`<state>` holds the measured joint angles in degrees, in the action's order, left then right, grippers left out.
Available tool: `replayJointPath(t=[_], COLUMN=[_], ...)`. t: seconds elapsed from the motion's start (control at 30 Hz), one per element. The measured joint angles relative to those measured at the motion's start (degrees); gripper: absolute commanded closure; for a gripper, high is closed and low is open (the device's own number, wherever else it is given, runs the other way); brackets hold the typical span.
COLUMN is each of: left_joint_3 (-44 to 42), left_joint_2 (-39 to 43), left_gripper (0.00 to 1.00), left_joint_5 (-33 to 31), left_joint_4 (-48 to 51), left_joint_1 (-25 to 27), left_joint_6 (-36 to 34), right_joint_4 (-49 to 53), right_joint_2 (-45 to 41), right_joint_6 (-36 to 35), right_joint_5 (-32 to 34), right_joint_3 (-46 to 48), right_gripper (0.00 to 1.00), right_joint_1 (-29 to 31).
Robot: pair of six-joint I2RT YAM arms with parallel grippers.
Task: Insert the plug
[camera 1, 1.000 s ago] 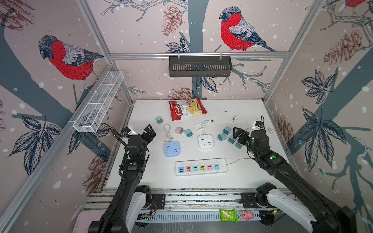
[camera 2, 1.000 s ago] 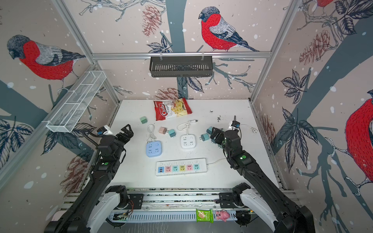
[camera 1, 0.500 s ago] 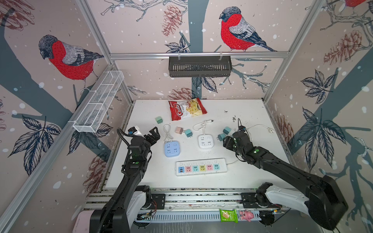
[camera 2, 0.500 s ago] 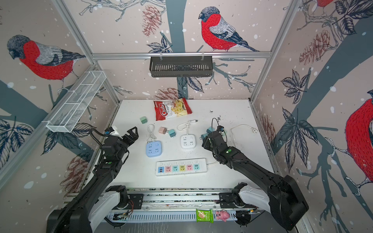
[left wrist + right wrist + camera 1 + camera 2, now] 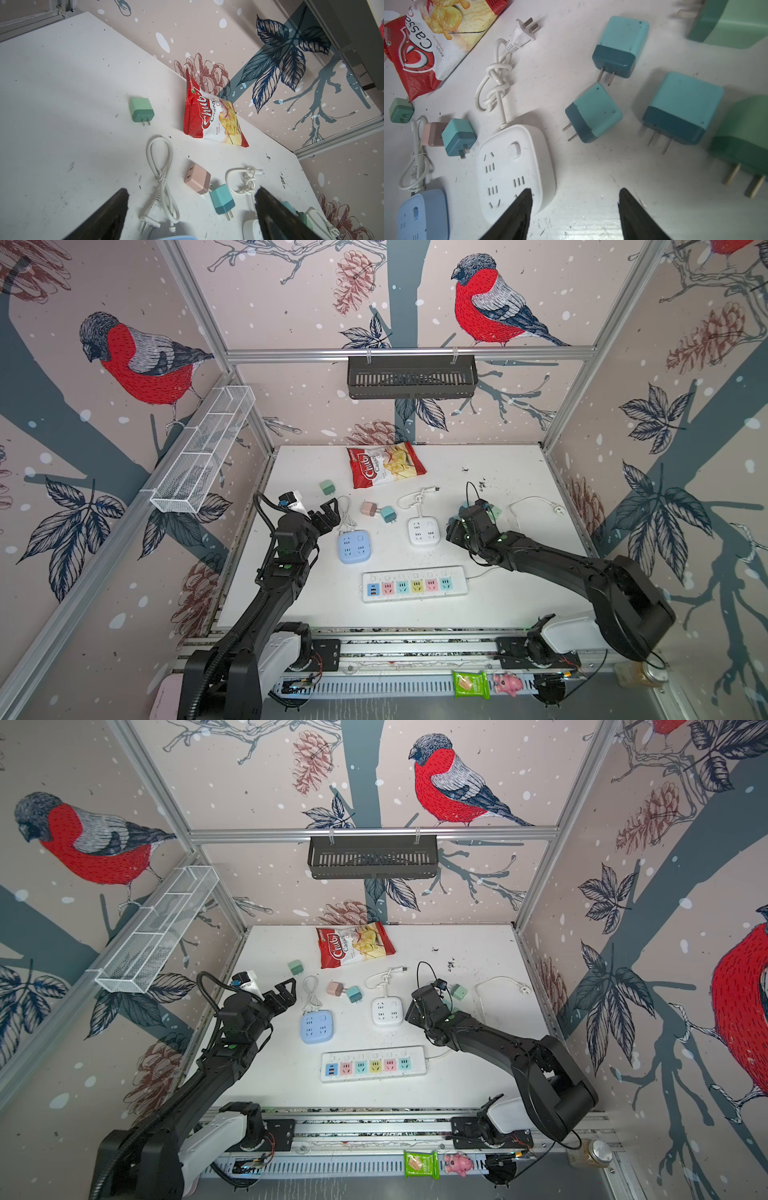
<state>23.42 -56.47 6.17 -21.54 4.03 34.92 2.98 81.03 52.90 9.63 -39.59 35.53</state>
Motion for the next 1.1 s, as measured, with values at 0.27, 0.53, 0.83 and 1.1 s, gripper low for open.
replayJointPath(t=[0.27, 0.53, 0.83, 1.1], left_joint_3=[1.8, 2.4, -2.4, -8.2], left_joint_2=[0.4, 14.5, 31.1, 29.7], left_gripper=[0.07, 0.11, 0.04, 0.03], left_joint_5=[-1.1, -8.2, -4.1, 1.3], left_joint_4=[2.9, 28.2, 48.7, 47.7], left_joint_1=[2.1, 6.4, 8.5, 9.0], left_joint_6=[-0.4, 16.3, 29.4, 30.5], right_joint_4=[3.1, 13.9, 18.4, 13.9], right_joint_2=[-9.7, -23.0, -31.6, -25.4], right_joint_6=[1.7, 7.3, 14.8, 16.7], right_joint_5=[4.5, 7.1, 7.4, 6.8], right_joint_3=[4.0, 12.2, 19.5, 20.9], right_gripper=[0.28, 0.27, 0.23, 0.22], right_joint_1=[7.7, 20.0, 32.4, 35.3])
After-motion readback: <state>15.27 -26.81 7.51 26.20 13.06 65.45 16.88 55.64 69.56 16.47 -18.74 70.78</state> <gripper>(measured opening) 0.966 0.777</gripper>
